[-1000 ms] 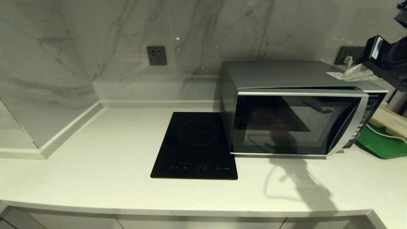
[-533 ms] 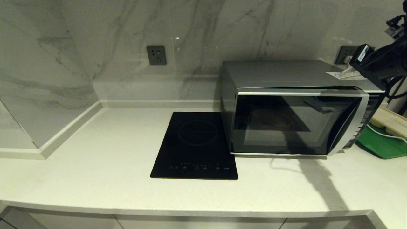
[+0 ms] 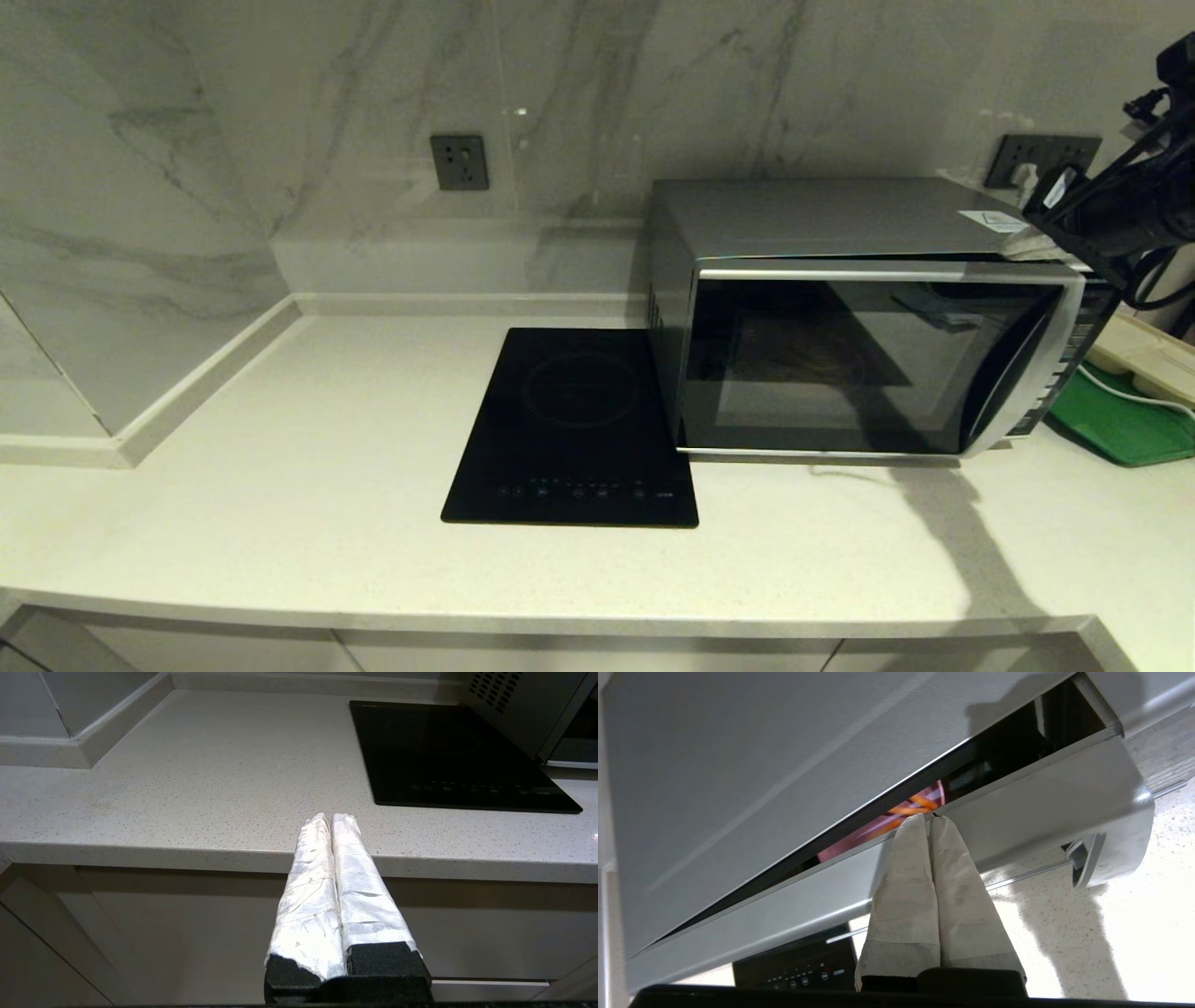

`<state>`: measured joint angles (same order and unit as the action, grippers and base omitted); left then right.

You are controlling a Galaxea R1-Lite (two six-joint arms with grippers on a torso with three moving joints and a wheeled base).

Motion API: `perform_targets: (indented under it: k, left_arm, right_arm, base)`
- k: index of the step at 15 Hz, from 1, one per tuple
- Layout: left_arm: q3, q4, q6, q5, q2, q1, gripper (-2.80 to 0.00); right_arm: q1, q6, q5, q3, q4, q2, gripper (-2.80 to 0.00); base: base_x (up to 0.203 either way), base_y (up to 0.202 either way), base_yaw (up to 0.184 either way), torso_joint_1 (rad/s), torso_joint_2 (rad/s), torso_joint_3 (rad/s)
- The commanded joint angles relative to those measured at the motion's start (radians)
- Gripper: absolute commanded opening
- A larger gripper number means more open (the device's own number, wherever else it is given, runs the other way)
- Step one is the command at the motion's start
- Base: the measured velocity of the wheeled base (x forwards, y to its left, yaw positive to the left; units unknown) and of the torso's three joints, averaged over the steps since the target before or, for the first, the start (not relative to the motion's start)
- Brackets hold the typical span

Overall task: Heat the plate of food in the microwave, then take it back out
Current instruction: Open the microwave oven

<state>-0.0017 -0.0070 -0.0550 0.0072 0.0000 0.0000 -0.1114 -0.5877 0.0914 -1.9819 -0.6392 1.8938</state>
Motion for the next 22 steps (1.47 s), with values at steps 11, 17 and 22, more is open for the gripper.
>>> perform_targets:
  k: [11,17,22]
  left_arm:
    - [0.000,0.001,0.000,0.001,0.000,0.000,-2.80]
    - [0.000,-0.001,0.000,0.001,0.000,0.000,-2.80]
    - [0.000,-0.001,0.000,0.001,0.000,0.000,-2.80]
  right_arm:
    - [-0.008,0.002,0.008,0.000,0.044,0.066,-2.80]
    - [-0.007,0.002,0.010,0.001,-0.034,-0.005,-2.80]
    - [-0.021,-0.001,0.122,0.011,-0.222,-0.156,-2.80]
  base:
    - [0.000,0.000,0.000,0.000,0.00,0.000]
    - [0.000,0.000,0.000,0.000,0.00,0.000]
    - [0.000,0.000,0.000,0.000,0.00,0.000]
